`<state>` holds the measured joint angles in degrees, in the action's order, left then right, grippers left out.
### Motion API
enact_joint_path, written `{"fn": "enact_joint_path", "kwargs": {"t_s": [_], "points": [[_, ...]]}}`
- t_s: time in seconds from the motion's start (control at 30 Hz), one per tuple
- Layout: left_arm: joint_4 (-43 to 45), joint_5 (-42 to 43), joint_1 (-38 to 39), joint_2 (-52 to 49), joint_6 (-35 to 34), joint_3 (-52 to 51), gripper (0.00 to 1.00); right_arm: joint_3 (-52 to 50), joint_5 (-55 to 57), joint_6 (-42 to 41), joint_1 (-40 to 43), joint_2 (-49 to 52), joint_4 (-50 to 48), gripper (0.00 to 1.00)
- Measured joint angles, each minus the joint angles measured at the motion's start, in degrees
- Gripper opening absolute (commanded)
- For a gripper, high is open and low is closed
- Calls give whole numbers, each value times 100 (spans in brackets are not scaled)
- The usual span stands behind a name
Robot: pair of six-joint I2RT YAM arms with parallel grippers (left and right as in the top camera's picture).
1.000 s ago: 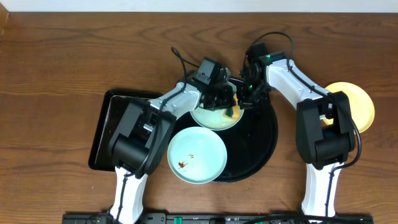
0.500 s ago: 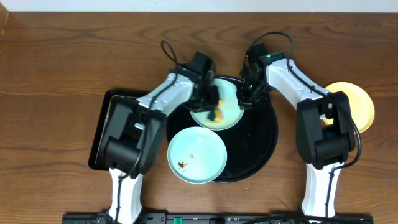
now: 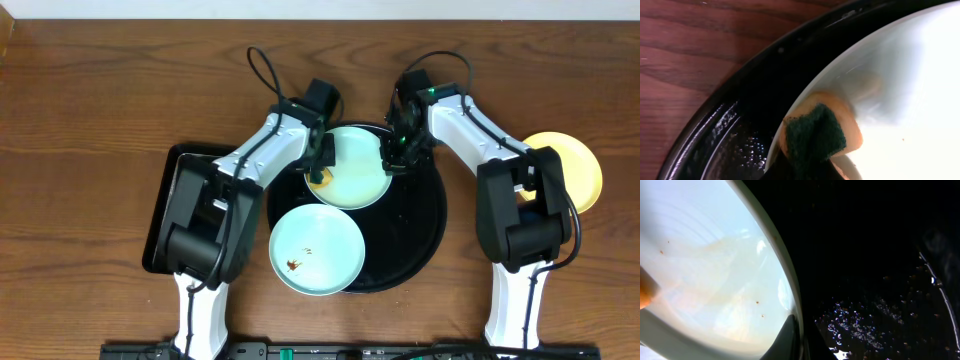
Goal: Clean dirty plates on tray and stack at the side
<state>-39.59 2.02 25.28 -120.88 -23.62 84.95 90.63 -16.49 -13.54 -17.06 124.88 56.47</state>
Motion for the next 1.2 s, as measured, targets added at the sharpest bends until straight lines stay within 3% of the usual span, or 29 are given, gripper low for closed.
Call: {"fn": "enact_joint_path", "kwargs": {"t_s": [0.53,0.8,1.2], "points": [[-1410,-1314,94,-442,162,1040,7,2,-671,44,-28,26,-55,1],[-1661,-2509,-125,-442,201,1220,7,-33,-343,107,129,26,164,2],[-1808,-2437,26,-129,310,1231,7,-22,-247,151,216,26,201,1]]}}
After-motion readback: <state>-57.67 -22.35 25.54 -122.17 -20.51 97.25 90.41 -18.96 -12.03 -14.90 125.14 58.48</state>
